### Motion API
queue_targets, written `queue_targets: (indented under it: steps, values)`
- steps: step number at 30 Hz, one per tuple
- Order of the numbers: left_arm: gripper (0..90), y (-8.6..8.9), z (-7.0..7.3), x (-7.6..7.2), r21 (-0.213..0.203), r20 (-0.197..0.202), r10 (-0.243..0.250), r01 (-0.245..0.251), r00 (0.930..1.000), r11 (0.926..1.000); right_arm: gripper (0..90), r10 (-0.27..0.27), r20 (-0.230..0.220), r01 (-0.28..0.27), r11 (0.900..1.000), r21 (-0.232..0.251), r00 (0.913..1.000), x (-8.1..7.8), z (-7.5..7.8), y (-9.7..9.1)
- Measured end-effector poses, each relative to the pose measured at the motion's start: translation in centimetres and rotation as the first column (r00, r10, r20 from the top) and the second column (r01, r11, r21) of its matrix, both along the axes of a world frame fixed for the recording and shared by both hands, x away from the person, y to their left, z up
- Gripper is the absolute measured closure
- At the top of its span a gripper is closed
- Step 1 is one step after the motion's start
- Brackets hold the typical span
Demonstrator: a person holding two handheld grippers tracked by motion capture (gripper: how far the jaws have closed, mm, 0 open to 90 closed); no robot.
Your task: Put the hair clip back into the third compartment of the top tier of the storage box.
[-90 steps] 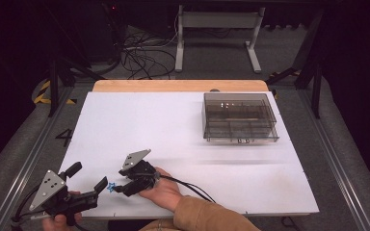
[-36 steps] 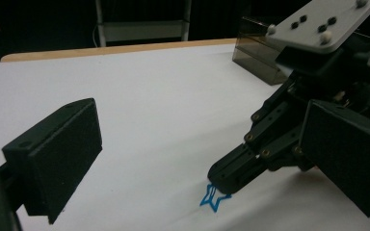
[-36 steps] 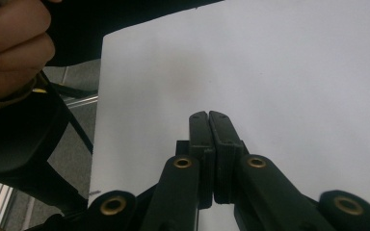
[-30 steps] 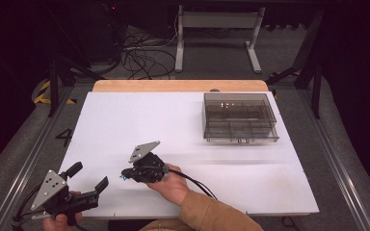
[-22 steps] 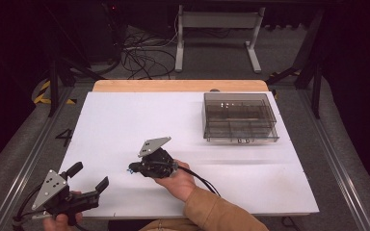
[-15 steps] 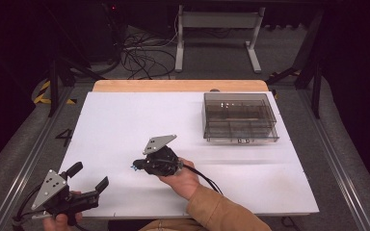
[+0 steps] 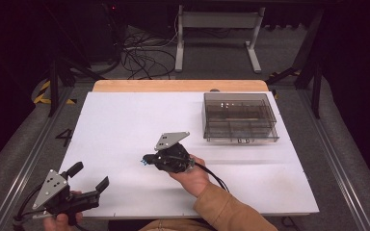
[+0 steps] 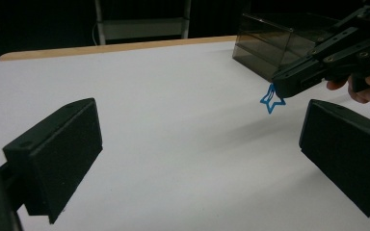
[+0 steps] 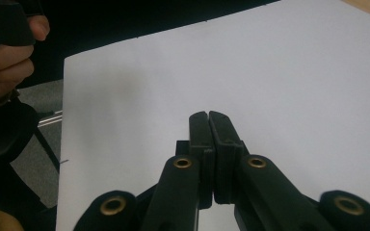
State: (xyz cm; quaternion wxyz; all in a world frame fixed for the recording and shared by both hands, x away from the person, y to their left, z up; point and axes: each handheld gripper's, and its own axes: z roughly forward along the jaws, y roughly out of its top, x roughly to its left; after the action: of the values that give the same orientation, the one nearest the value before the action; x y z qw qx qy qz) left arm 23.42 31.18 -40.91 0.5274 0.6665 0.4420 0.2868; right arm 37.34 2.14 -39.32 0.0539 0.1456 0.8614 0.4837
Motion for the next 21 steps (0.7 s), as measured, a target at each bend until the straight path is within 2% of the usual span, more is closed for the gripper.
queue_targets:
  steps: [9, 21]
  values:
    - [2.2, -0.1, 0.0, 0.1, 0.002, 0.001, -0.001, 0.001, 1.0, 1.0, 89.3, -0.048, 0.031, 0.047, 0.9988, 0.012, 0.9984, -0.1, 0.7, -2.4]
    - [2.2, -0.2, -0.1, 0.1, 0.006, 0.0, -0.002, 0.002, 1.0, 1.0, 89.3, -0.124, 0.053, 0.122, 0.9921, 0.029, 0.9909, -0.2, 1.5, -6.0]
